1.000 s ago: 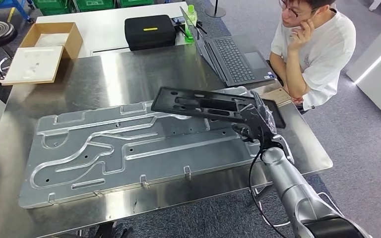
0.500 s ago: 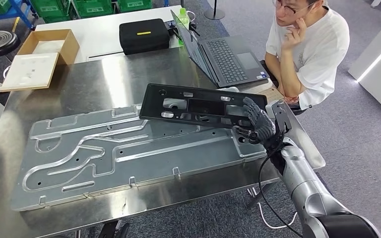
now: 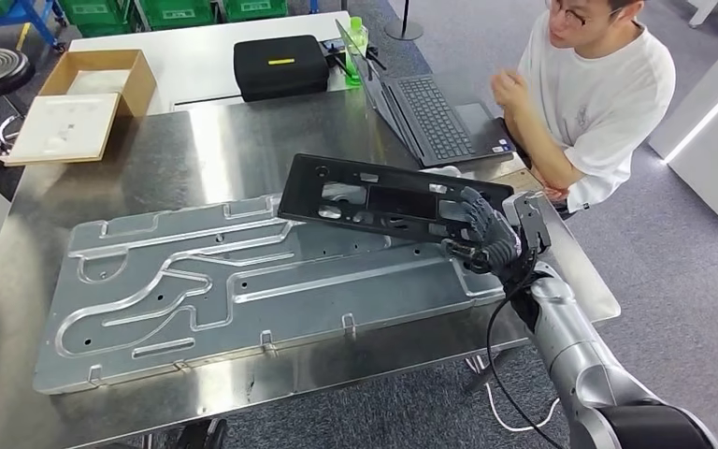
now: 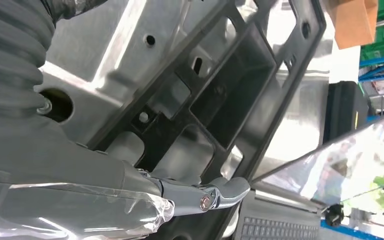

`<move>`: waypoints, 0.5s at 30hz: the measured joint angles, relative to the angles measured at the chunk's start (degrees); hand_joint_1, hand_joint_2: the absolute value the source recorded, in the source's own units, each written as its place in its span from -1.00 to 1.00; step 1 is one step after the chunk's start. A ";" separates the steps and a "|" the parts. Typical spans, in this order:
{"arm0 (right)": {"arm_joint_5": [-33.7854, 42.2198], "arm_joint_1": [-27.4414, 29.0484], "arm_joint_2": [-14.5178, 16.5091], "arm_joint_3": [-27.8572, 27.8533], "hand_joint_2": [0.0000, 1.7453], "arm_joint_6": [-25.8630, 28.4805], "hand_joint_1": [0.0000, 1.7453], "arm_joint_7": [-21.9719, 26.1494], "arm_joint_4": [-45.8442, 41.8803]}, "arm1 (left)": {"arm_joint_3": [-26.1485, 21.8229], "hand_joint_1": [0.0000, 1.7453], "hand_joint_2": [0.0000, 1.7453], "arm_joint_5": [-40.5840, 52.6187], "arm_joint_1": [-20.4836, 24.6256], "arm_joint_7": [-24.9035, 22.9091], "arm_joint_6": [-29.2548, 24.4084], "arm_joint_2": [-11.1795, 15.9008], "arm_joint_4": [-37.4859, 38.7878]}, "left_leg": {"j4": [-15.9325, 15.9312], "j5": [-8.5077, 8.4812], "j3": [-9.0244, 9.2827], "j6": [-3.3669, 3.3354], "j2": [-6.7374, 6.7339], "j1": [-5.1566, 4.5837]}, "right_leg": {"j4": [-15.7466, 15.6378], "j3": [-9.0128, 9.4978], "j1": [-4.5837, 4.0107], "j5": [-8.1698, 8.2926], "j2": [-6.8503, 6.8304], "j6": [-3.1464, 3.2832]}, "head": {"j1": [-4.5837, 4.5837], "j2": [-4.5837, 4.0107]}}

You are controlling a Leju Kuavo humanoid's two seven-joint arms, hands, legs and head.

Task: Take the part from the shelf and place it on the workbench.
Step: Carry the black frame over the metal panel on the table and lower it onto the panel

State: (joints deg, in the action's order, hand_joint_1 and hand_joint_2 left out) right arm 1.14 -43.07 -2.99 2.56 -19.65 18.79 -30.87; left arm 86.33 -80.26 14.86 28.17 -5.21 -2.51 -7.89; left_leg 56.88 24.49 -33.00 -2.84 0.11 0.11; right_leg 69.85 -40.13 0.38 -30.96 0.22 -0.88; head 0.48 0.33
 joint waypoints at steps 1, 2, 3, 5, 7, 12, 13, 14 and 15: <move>0.01 0.06 -0.02 -0.02 1.00 0.00 -1.00 0.02 0.11 | 0.00 -1.00 -1.00 0.01 -0.05 0.00 0.01 0.02 0.00 | 0.03 0.00 -0.06 -0.01 0.00 -0.02 | 3.11 -1.50 0.11 -1.02 -0.01 -0.14 | 0.00 0.00; 0.02 0.09 -0.03 -0.04 1.00 0.00 -1.00 0.03 0.20 | 0.00 -1.00 -1.00 0.01 -0.10 -0.01 0.01 0.03 0.00 | 0.08 0.01 -0.07 0.01 0.01 -0.01 | 4.42 -2.15 0.21 -0.97 -0.02 -0.26 | -0.01 0.00; 0.02 0.07 -0.04 -0.06 1.00 0.00 -1.00 0.03 0.27 | 0.00 -1.00 -1.00 0.01 -0.15 -0.01 0.01 0.03 0.00 | 0.14 0.06 -0.04 0.06 0.02 0.01 | 3.51 -1.69 0.33 0.18 -0.03 -0.33 | 0.00 0.00; 0.02 -0.06 -0.05 -0.09 1.00 -0.06 -1.00 0.02 0.34 | 0.00 -1.00 -1.00 0.01 -0.16 -0.02 0.02 0.04 0.00 | 0.39 0.29 0.10 0.36 0.07 0.06 | -3.66 1.88 0.54 3.93 -0.10 -0.30 | -0.01 0.00; 0.02 -0.27 -0.05 -0.11 1.00 -0.45 -1.00 -0.02 0.36 | 0.00 -1.00 -1.00 0.01 -0.11 -0.02 0.03 0.04 0.00 | 0.76 0.61 0.03 0.91 0.13 -0.04 | -9.81 4.89 0.41 5.89 -0.12 0.00 | -0.03 0.00; 0.72 -0.67 -0.23 -0.10 0.50 -3.03 -1.00 0.94 0.39 | 0.01 -1.00 -1.00 -0.04 -0.06 0.02 0.03 0.13 0.00 | 2.25 1.88 -0.55 2.47 0.14 0.17 | -11.50 5.68 0.10 6.19 -0.07 1.55 | -0.03 0.00; 0.33 -0.52 -0.25 -0.05 0.50 -2.53 -1.00 2.52 0.24 | 0.01 -1.00 -1.00 -0.10 -0.05 0.04 0.03 0.15 0.00 | 4.45 3.26 -1.53 2.72 0.13 0.24 | -11.66 5.76 0.20 6.30 -0.13 1.83 | -0.04 0.00; -0.46 -0.06 -0.22 0.03 0.00 -0.84 -1.00 5.08 -0.35 | 0.01 -1.00 -1.00 -0.23 -0.07 0.07 0.03 0.17 0.00 | 7.89 5.13 -3.11 2.91 0.12 0.32 | -11.71 5.77 0.22 6.32 -0.24 2.01 | -0.04 0.00; -1.64 0.71 -0.11 0.19 -0.50 1.97 -1.00 7.88 -1.46 | 0.02 -1.00 -1.00 -0.38 -0.13 0.09 0.03 0.16 0.00 | 11.91 7.02 -5.04 3.09 0.12 0.36 | -11.68 5.72 0.18 6.29 -0.33 2.14 | -0.05 0.00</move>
State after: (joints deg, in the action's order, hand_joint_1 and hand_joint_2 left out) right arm -0.51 -42.36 -3.10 2.75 -17.68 26.67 -32.34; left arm 86.35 -80.64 14.73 28.27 -5.18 -2.34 -7.89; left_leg 68.79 31.50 -38.04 0.25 0.22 0.47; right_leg 58.17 -34.41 0.57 -24.67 -0.11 1.26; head 0.43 0.33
